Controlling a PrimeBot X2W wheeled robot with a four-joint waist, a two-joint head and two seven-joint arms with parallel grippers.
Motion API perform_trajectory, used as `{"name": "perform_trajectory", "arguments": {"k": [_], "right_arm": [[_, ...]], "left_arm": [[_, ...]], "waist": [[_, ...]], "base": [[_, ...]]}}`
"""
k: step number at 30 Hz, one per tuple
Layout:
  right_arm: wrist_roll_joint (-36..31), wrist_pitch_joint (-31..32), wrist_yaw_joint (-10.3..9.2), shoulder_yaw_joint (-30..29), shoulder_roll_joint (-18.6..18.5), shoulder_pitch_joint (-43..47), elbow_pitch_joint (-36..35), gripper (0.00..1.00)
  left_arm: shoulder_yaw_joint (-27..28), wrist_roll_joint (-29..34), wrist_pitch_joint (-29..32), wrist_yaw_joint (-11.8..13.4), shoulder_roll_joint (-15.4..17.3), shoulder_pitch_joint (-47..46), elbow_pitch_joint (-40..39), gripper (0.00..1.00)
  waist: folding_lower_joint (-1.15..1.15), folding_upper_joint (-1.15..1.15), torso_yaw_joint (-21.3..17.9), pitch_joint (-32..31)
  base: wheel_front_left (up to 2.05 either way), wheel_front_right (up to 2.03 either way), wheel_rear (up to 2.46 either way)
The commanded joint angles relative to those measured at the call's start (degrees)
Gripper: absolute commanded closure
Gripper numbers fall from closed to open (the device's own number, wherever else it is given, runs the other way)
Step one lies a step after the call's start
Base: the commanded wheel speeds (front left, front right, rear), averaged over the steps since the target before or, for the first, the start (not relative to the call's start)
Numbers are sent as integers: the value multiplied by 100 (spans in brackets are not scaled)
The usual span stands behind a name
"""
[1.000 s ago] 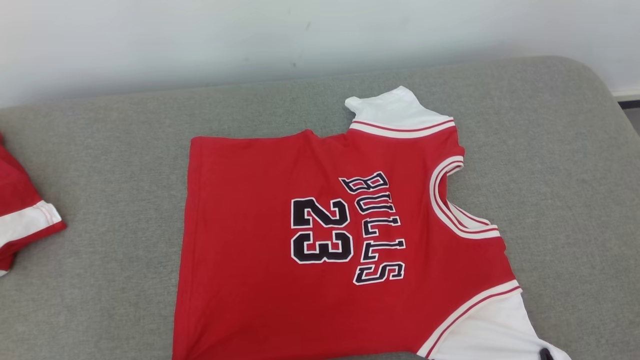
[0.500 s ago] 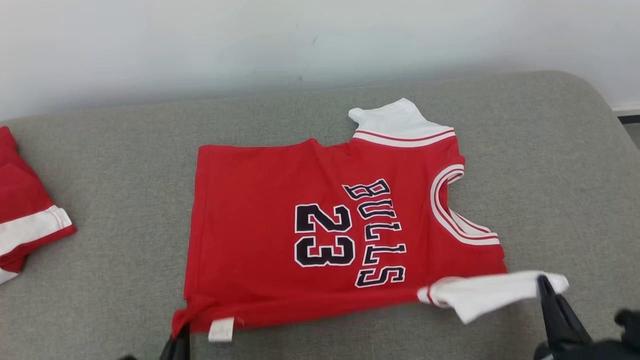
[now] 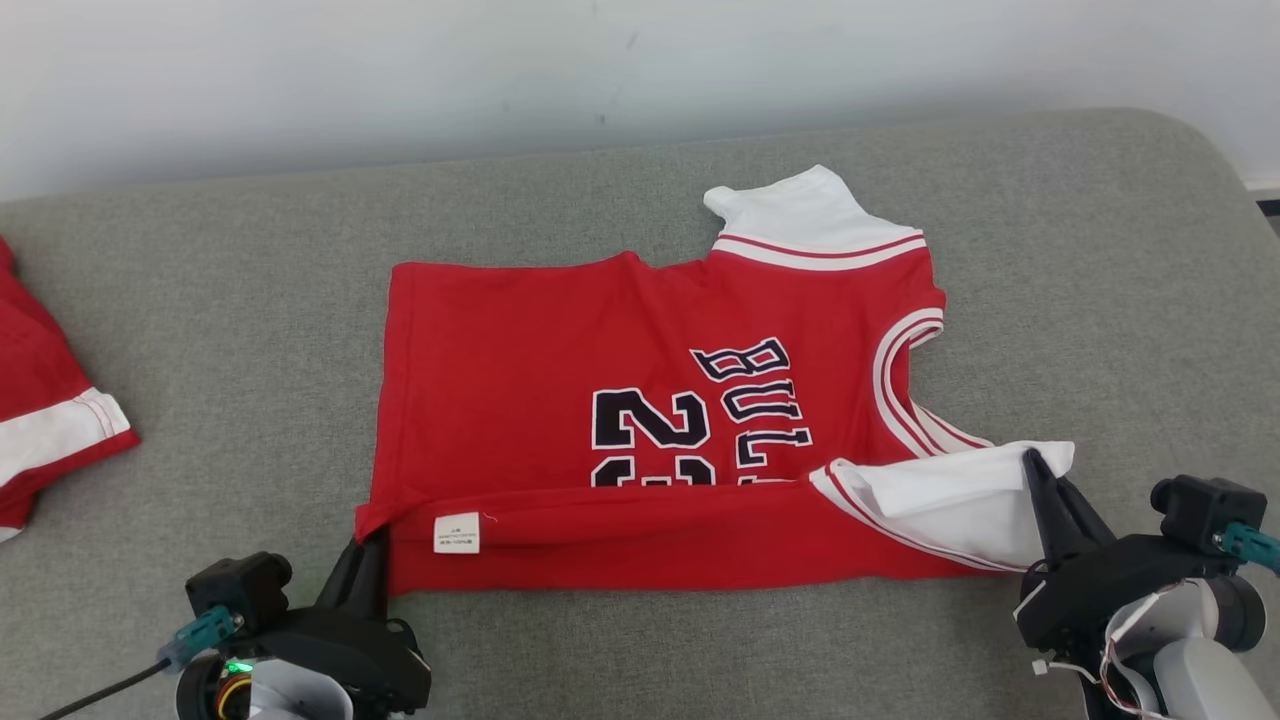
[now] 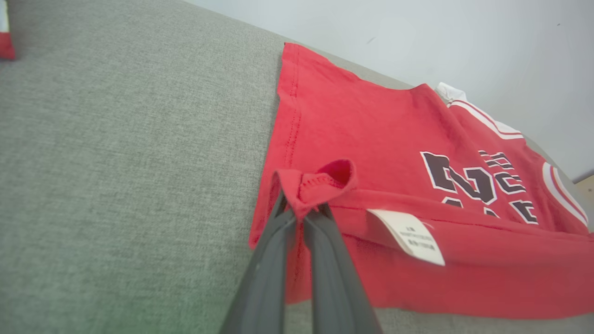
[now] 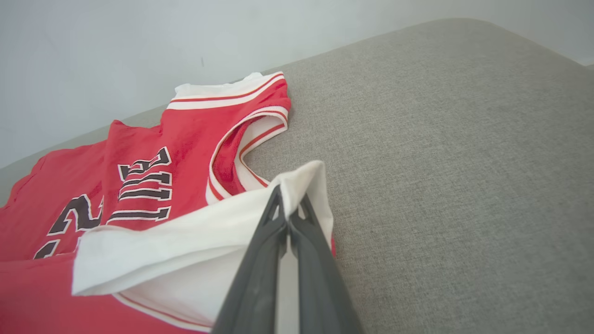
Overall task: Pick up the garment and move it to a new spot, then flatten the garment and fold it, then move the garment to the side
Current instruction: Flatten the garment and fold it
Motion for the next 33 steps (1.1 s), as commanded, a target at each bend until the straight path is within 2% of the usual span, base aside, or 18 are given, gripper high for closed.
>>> {"name": "perform_trajectory", "arguments": {"k": [1, 5, 7, 8, 13, 20, 26, 33], "right_arm": [[-50, -54, -16, 33, -46, -106, 147, 100], [-27, -229, -16, 114, -82, -408, 655, 100], [-56, -422, -16, 146, -102, -544, 817, 57], [-39, -484, -16, 186, -104, -572, 910, 0], [21, -1037, -16, 277, -160, -509, 1106, 0], [48, -1525, -16, 356, -414, 110, 1022, 0], [-102, -1529, -16, 453, -515, 587, 953, 0], [-244, -1352, -15, 598, -350, 438, 1142, 0]], "left_arm": [[37, -8, 10, 33, 19, -89, 59, 100], [41, -34, -5, 68, -1, -227, 226, 100], [8, -25, -86, 27, -11, -261, 270, 5], [5, -8, -176, 11, -18, -262, 269, 0], [56, 3, -535, -15, -20, 40, 189, 0], [95, 76, -713, 49, 30, 658, -36, 0], [75, 114, -760, 16, 48, 750, 10, 0], [-87, 188, -766, -20, 3, 448, 342, 0]], "waist": [[-1, -1, 4, 19], [-1, -1, 2, 14], [-1, -1, -2, 1], [-1, -1, -2, -10], [-1, -1, 22, -95], [-1, -1, 118, -230], [-1, -1, 110, -196], [-1, -1, 39, -109]], "base": [[0, 0, 0], [0, 0, 0], [0, 0, 0], [0, 0, 0], [0, 0, 0], [0, 0, 0], [0, 0, 0], [0, 0, 0]]}}
